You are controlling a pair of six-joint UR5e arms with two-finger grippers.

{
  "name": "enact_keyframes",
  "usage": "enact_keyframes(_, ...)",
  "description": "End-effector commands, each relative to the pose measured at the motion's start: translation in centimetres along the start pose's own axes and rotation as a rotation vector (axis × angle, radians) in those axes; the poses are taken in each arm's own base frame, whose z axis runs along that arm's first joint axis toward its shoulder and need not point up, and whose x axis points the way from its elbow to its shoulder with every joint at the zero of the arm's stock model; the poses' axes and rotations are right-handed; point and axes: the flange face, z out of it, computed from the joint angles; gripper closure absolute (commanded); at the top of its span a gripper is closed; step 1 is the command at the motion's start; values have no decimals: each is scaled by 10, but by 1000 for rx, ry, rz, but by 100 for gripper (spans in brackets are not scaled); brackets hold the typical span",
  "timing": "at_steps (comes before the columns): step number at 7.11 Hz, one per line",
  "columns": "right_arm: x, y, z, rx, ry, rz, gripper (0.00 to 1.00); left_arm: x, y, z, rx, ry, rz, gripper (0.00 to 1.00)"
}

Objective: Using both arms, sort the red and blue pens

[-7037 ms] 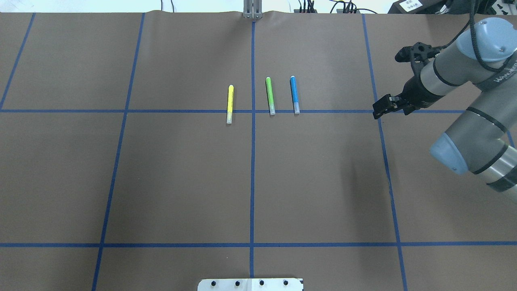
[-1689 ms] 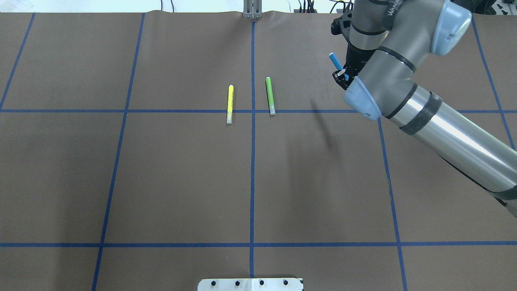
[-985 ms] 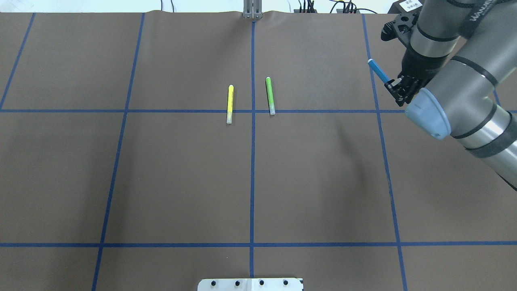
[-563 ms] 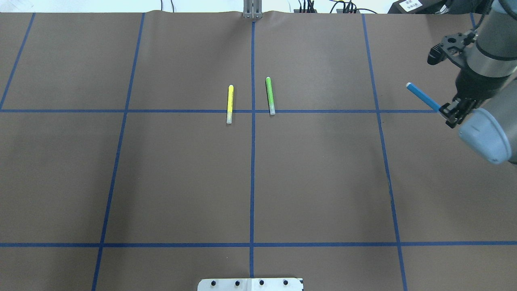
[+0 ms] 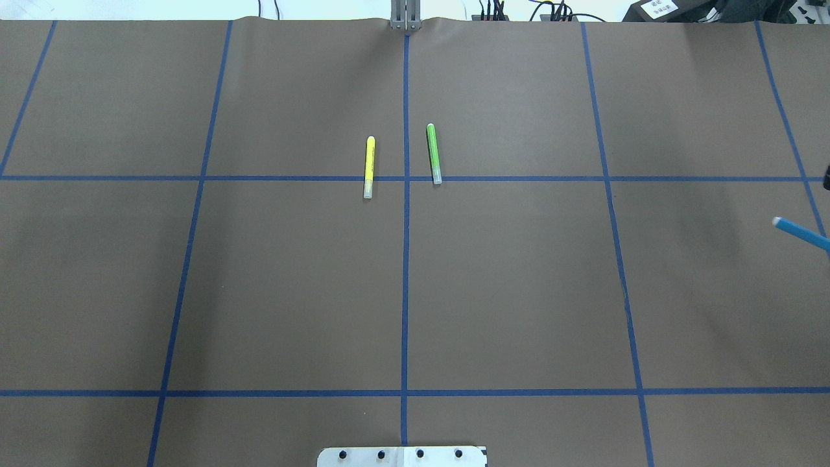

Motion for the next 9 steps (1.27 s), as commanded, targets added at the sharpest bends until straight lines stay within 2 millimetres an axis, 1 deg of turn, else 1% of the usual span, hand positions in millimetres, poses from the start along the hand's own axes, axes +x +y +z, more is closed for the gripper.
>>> enact_keyframes(1, 12, 91, 59, -217, -9, -29, 100, 0, 0, 0, 1, -1, 2, 0)
enact_keyframes(2, 12, 127, 85, -302, -25, -4, 100, -1, 3, 2, -3, -2, -1, 0)
enact_keyframes(3, 9, 165, 103, -386, -28, 3, 100, -2, 6, 3, 0, -2, 2, 0)
enact_keyframes(4, 11, 196, 119, -472, -10, 5, 100, -3, 9, 4, 6, -3, 7, 0)
enact_keyframes(5, 9, 218, 131, -520, -21, 19, 100, -5, 14, 7, 6, -3, 7, 0)
enact_keyframes(6, 6, 236, 141, -559, -40, 33, 100, -5, 14, 7, 14, -4, 13, 0)
enact_keyframes(9, 1, 281, 169, -639, -88, 68, 100, -4, 13, 1, 29, -5, 18, 0)
